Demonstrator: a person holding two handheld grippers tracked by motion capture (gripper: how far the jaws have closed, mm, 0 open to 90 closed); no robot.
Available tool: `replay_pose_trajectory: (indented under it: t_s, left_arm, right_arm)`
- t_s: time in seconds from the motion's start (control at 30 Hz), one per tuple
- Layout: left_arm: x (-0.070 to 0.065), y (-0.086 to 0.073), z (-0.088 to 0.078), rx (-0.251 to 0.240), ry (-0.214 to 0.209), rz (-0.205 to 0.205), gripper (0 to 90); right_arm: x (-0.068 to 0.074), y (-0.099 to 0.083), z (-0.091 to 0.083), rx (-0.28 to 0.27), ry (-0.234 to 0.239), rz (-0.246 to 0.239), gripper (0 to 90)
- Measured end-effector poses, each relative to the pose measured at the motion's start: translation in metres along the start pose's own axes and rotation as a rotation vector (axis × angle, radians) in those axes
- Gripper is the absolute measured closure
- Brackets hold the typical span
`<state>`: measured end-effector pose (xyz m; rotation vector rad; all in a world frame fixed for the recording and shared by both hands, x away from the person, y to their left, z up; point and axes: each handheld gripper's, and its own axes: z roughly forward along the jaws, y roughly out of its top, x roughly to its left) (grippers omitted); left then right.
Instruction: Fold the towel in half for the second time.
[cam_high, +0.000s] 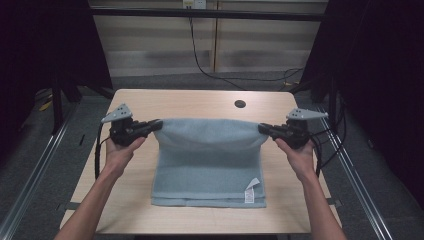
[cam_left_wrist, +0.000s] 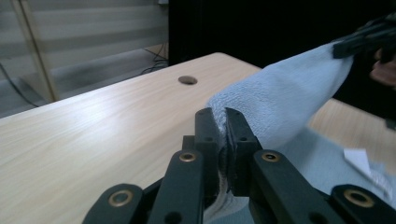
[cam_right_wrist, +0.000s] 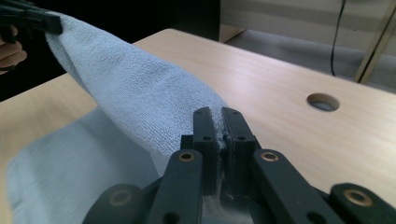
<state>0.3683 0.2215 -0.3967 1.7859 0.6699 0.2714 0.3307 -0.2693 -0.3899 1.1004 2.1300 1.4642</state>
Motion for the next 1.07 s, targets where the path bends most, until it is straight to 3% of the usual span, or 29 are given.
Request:
replay_pose_trajectory:
  t_s: [0.2, 0.4, 0.5, 0.6, 0.67, 0.73, 0.87, 1.0, 1.07]
  left_arm:
    - [-0.020, -0.032, -0.018, 0.045, -0.026, 0.005, 85.1]
    - [-0.038, -0.062, -0.030, 0.107, -0.083, -0.029, 83.6]
    - [-0.047, -0.073, -0.039, 0.117, -0.115, -0.031, 78.3]
    - [-0.050, -0.071, -0.049, 0.065, -0.144, -0.069, 66.2]
    - [-0.046, -0.068, -0.052, 0.044, -0.098, -0.059, 61.1]
    - [-0.036, -0.071, -0.052, 0.043, -0.045, -0.091, 54.5]
    - [-0.016, -0.087, -0.050, 0.088, 0.063, -0.133, 46.3]
    - [-0.013, -0.096, -0.050, 0.127, 0.083, -0.146, 36.8]
    - [-0.014, -0.098, -0.048, 0.145, 0.088, -0.145, 33.9]
  right_arm:
    - [0.029, -0.028, -0.017, 0.050, 0.041, -0.046, 84.5]
    - [0.048, -0.063, -0.025, 0.090, 0.092, -0.028, 79.8]
    - [0.058, -0.077, -0.035, 0.098, 0.105, -0.017, 70.8]
    - [0.059, -0.081, -0.048, 0.052, 0.091, 0.001, 64.0]
    - [0.057, -0.082, -0.054, 0.026, 0.060, 0.016, 60.1]
    - [0.053, -0.085, -0.056, 0.016, 0.041, 0.042, 58.9]
    - [0.043, -0.099, -0.054, 0.025, -0.037, 0.090, 52.7]
    - [0.035, -0.107, -0.057, 0.007, -0.086, 0.132, 48.9]
    - [0.035, -0.109, -0.057, 0.016, -0.121, 0.117, 45.7]
